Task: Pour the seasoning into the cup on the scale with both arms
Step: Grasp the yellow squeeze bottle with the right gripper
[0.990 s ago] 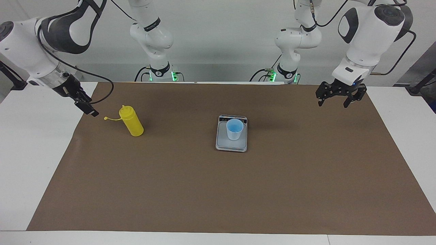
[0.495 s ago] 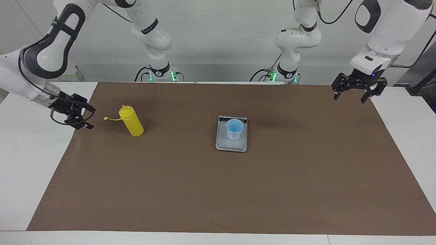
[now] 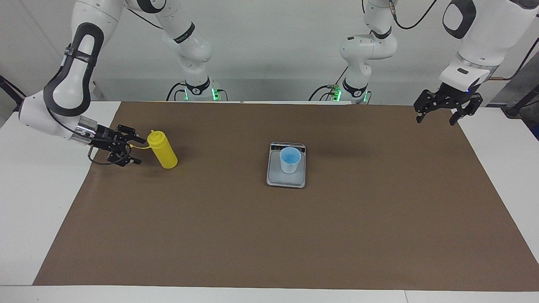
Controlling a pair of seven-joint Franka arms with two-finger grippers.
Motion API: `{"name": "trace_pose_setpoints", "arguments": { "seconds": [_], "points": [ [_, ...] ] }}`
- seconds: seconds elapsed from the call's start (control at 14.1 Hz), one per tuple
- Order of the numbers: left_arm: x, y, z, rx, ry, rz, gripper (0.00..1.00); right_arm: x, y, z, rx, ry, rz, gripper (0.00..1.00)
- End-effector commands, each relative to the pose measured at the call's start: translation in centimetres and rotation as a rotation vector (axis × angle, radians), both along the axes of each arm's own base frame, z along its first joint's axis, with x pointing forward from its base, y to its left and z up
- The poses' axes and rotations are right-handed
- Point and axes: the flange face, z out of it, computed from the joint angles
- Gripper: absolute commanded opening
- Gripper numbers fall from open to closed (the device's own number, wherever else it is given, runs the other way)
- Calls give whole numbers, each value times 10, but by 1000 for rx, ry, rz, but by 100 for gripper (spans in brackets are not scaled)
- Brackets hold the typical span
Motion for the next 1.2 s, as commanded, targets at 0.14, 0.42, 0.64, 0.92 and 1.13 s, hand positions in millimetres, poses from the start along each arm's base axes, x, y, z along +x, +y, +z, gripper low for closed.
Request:
{"name": "trace_pose_setpoints", "arguments": {
  "seconds": [0.14,0.42,0.64,0.92,1.13],
  "points": [
    [-4,6,6,-46,31,41,100,-22,20,-31,120,-41,-17,100],
    [3,-7,3,-44,50,21,100,-20,44,-40,140,-48,13,100],
    [2,-6,0,-24,57,19,100,-3,68,-41,81,-14,-10,1],
    [-2,-11,-2,-19,62,13,100,14,96,-6,25,14,-58,0],
    [-5,-6,-3,-18,87,20,100,39,144,34,-74,-7,-117,0]
  ]
}}
